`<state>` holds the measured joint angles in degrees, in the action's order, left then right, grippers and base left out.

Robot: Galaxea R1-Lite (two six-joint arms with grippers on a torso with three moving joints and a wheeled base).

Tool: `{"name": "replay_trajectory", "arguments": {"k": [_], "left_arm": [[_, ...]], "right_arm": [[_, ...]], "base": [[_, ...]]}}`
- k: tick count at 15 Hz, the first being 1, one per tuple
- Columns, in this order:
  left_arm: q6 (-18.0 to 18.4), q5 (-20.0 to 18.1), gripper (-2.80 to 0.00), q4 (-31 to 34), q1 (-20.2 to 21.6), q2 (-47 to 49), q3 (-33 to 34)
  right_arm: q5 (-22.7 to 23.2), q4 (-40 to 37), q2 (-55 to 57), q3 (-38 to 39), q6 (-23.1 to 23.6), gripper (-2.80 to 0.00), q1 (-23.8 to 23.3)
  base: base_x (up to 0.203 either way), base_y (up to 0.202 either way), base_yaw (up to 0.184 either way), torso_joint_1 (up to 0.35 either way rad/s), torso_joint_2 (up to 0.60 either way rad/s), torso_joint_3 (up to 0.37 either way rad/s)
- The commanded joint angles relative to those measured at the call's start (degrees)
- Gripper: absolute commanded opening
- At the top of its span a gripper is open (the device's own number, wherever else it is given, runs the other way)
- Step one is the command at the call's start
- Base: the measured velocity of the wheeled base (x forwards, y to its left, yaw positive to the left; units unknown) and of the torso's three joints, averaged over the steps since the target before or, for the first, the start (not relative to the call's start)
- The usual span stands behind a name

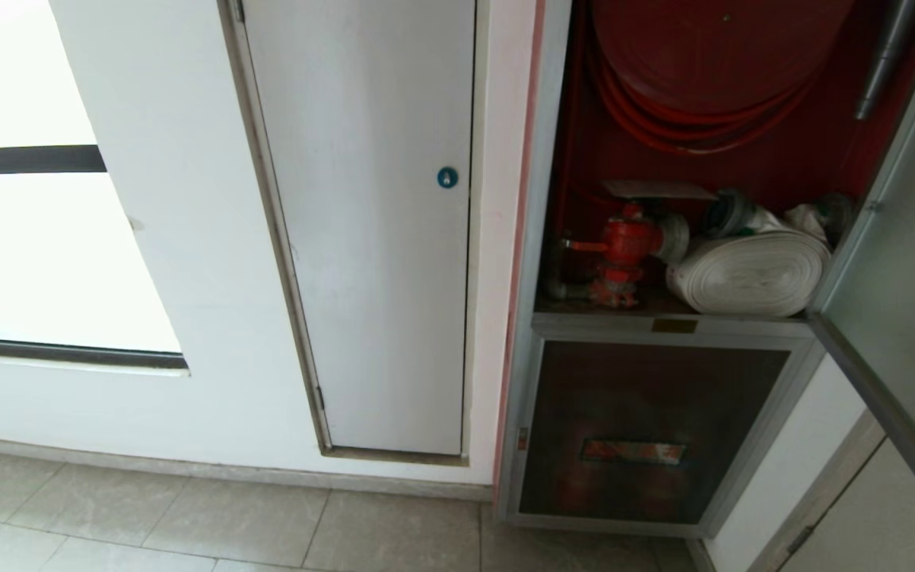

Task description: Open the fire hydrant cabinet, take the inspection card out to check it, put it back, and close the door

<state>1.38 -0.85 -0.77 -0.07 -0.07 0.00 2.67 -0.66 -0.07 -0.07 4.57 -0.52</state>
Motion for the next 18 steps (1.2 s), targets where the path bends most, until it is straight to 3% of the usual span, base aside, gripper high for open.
{"name": "replay_trajectory", "arguments": {"k": [1,18], "left_arm": [[0.0,0.0,-2.8,0.0,0.0,0.0,0.4],[0.0,0.0,-2.8,0.0,0.0,0.0,0.4]], "right_arm": [[0.1,0.0,0.0,0.0,-0.1,-2.8,0.0],[0.0,0.0,0.0,0.0,-0.7,-2.8,0.0]], "base": [[0.0,0.0,0.0,0.0,0.0,0.0],[0.0,0.0,0.0,0.0,0.0,0.0]]}}
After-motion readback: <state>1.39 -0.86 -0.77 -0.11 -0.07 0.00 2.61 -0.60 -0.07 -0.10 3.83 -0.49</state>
